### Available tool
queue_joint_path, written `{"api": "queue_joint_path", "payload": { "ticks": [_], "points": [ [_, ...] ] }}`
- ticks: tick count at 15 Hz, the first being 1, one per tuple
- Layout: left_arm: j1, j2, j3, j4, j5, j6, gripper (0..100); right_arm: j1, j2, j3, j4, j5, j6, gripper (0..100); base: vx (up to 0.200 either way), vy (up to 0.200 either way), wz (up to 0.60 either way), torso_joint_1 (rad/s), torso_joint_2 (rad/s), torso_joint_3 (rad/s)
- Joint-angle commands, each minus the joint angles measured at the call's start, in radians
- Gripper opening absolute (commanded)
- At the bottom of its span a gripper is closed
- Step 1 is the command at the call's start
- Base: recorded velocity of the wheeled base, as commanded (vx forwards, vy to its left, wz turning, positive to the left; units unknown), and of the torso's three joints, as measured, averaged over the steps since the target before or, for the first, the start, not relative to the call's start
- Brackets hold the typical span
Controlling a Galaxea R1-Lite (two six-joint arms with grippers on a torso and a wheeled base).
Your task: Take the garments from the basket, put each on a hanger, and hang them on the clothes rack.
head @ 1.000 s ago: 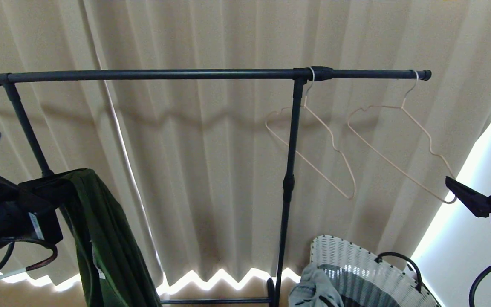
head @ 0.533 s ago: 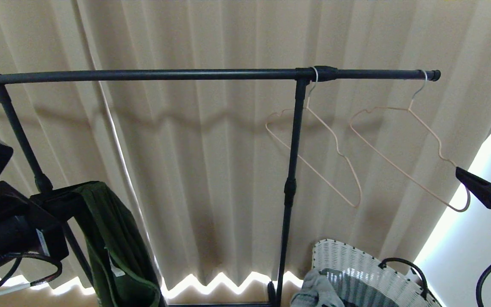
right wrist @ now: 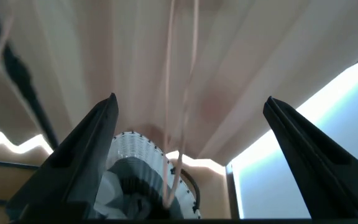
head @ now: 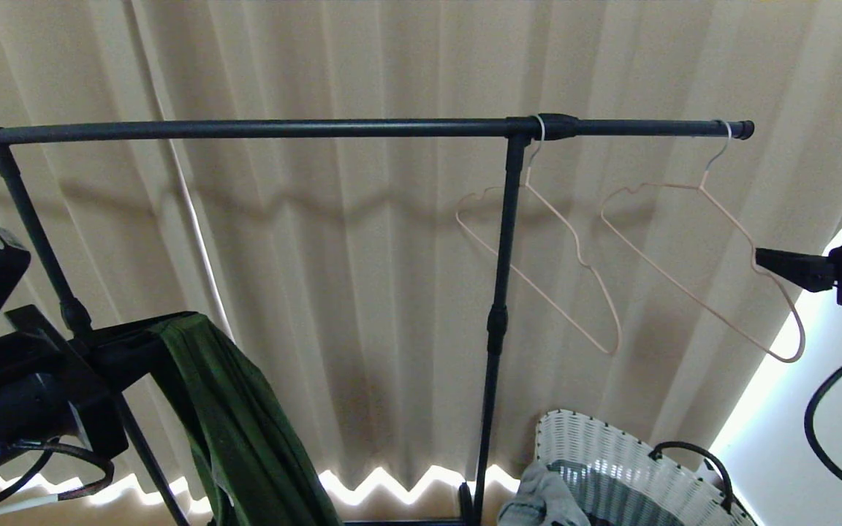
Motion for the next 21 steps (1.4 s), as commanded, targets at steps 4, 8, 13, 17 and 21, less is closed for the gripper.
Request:
{"api": "queue_joint_path", "payload": {
  "ticks": [4, 8, 13, 17, 21],
  "points": [
    [-0.014, -0.012, 0.020, -0.001, 0.001, 0.001, 0, -0.013, 0.264, -0.114, 0.015, -0.008, 0.039, 100, 0.000, 0.000, 0.00, 0.000, 0.00, 0.000],
    [-0.014, -0.006, 0.019, -0.001, -0.001, 0.003, 0, -0.017, 0.328, -0.162, 0.016, -0.023, 0.074, 100, 0.000, 0.000, 0.00, 0.000, 0.00, 0.000],
    [-0.016, -0.002, 0.022, -0.001, -0.001, 0.003, 0, -0.029, 0.354, -0.183, 0.018, -0.026, 0.086, 100, 0.000, 0.000, 0.00, 0.000, 0.00, 0.000],
    [-0.017, -0.002, 0.026, -0.001, -0.001, 0.005, 0, -0.024, 0.353, -0.249, 0.070, -0.026, 0.145, 100, 0.000, 0.000, 0.00, 0.000, 0.00, 0.000],
    [-0.023, -0.005, 0.028, -0.001, -0.001, 0.005, 0, -0.021, 0.388, -0.350, 0.183, -0.029, 0.194, 100, 0.000, 0.000, 0.00, 0.000, 0.00, 0.000]
  ]
}}
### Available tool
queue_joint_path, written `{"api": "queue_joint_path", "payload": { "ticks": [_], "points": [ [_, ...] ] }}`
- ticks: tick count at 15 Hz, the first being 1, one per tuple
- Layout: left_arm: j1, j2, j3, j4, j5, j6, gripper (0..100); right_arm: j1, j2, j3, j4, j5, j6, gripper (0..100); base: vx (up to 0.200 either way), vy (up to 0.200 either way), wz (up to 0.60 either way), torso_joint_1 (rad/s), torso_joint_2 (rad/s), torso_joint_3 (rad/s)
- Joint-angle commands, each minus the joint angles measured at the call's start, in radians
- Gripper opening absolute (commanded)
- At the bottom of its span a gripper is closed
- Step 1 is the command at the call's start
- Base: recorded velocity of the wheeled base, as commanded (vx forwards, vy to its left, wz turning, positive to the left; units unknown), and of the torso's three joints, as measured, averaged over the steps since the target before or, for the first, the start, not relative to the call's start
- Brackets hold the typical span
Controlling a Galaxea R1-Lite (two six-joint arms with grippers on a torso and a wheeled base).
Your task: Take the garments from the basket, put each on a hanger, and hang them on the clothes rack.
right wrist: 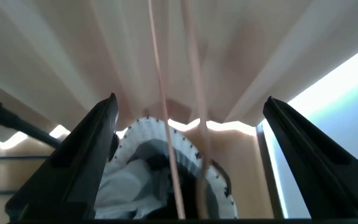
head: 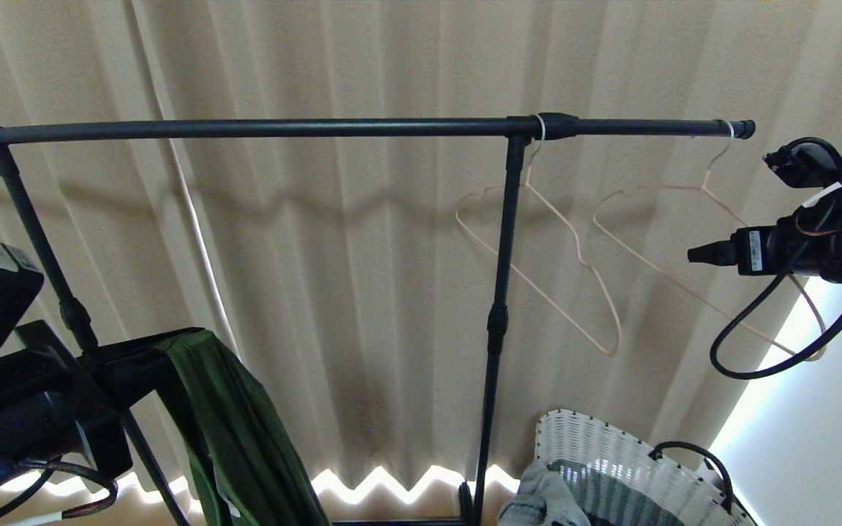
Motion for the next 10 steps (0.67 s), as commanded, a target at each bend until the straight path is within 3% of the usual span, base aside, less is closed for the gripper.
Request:
{"api": "queue_joint_path", "payload": {
  "ticks": [1, 10],
  "points": [
    [-0.014, -0.003, -0.001, -0.001, 0.001, -0.002, 0, 0.000, 0.030, -0.042, 0.016, -0.002, 0.005, 100, 0.000, 0.000, 0.00, 0.000, 0.00, 0.000],
    [-0.017, -0.006, -0.002, -0.001, 0.001, 0.001, 0, 0.002, 0.043, -0.044, 0.048, -0.002, 0.005, 100, 0.000, 0.000, 0.00, 0.000, 0.00, 0.000]
  ]
}}
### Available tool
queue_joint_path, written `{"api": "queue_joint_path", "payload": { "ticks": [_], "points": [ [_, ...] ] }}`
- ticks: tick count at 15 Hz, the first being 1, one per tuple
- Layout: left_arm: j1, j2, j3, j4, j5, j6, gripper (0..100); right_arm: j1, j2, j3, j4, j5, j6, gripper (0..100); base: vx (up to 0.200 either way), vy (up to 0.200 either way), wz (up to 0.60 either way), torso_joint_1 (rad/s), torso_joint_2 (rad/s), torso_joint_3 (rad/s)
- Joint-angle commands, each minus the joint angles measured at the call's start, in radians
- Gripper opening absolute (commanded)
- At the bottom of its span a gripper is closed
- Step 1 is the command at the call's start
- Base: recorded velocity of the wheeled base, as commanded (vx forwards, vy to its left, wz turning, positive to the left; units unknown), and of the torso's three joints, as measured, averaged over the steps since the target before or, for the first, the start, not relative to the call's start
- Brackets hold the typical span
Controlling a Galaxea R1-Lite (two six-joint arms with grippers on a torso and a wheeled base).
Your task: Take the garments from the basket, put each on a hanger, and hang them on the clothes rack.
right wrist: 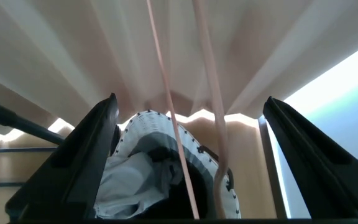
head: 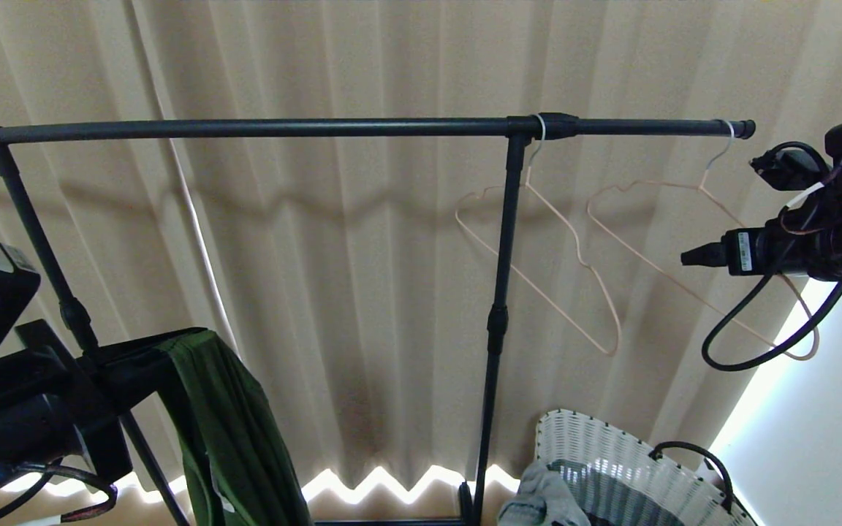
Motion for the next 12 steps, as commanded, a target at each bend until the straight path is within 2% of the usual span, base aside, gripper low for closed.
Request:
{"api": "queue_joint_path", "payload": {
  "ticks": [1, 9, 12],
  "points": [
    [-0.001, 0.000, 0.000, -0.001, 0.000, 0.000, 0, 0.000, -0.001, 0.004, 0.001, 0.000, 0.000, 0, 0.000, 0.000, 0.00, 0.000, 0.00, 0.000],
    [0.002, 0.000, 0.001, -0.001, 0.003, 0.001, 0, 0.000, -0.022, 0.007, 0.027, 0.001, 0.001, 0, 0.000, 0.000, 0.00, 0.000, 0.00, 0.000],
    [0.017, 0.007, 0.008, -0.001, 0.005, -0.003, 0, 0.000, -0.057, 0.007, 0.015, 0.003, 0.034, 0, 0.000, 0.000, 0.00, 0.000, 0.00, 0.000]
  ]
}}
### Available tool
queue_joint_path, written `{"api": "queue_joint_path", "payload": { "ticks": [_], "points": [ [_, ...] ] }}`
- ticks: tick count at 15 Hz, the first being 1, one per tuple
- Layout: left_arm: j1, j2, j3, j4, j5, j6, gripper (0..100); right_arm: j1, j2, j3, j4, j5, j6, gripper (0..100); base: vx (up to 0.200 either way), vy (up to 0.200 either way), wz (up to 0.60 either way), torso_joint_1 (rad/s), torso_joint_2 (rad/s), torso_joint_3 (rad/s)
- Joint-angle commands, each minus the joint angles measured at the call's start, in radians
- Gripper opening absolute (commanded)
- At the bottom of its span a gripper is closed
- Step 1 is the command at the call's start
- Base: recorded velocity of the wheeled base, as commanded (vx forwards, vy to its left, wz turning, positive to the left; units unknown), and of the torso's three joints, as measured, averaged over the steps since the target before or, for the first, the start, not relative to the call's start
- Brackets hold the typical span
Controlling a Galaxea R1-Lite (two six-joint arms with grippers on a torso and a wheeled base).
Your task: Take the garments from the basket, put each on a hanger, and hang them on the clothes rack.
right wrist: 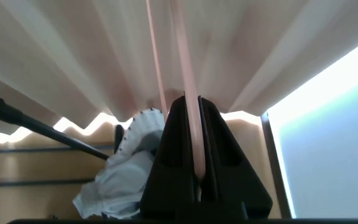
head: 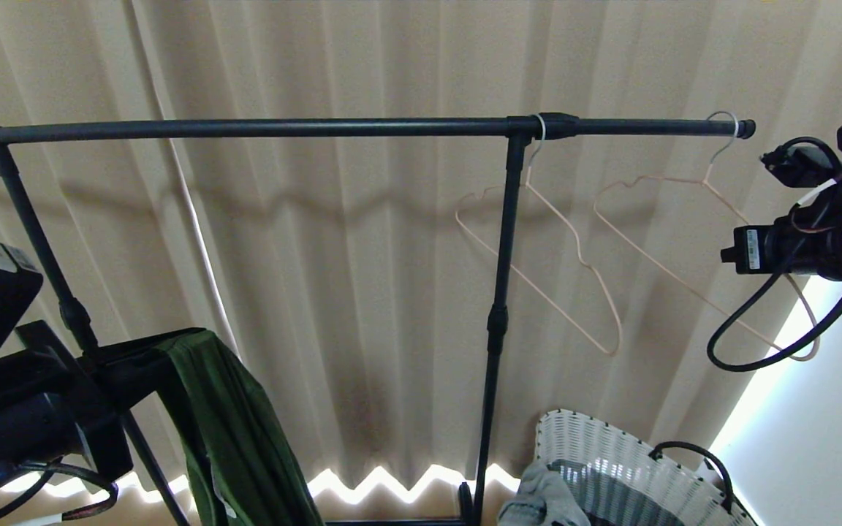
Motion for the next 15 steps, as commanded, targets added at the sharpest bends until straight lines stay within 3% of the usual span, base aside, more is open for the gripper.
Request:
{"api": "queue_joint_path", "payload": {
  "ticks": [1, 5, 10, 12, 15],
  "points": [
    [0.014, 0.001, 0.016, -0.002, 0.000, 0.006, 0, 0.000, -0.049, 0.001, -0.003, 0.001, 0.021, 0, 0.000, 0.000, 0.00, 0.000, 0.00, 0.000],
    [0.017, -0.007, 0.022, -0.004, 0.001, 0.008, 0, -0.001, -0.158, 0.090, -0.004, -0.001, 0.050, 0, 0.000, 0.000, 0.00, 0.000, 0.00, 0.000],
    [0.043, -0.004, 0.083, -0.110, 0.007, 0.022, 0, -0.001, -0.415, 0.361, -0.083, -0.004, 0.039, 0, 0.000, 0.000, 0.00, 0.000, 0.00, 0.000],
    [0.065, -0.004, 0.099, -0.110, 0.018, 0.066, 0, -0.001, -0.498, 0.443, -0.084, -0.004, 0.030, 0, -0.200, 0.000, 0.00, 0.002, 0.00, 0.005],
    [0.068, -0.004, 0.106, -0.110, 0.018, 0.071, 0, -0.001, -0.575, 0.539, -0.086, -0.004, 0.001, 0, -0.200, 0.000, 0.00, 0.006, 0.00, 0.002]
  ]
}}
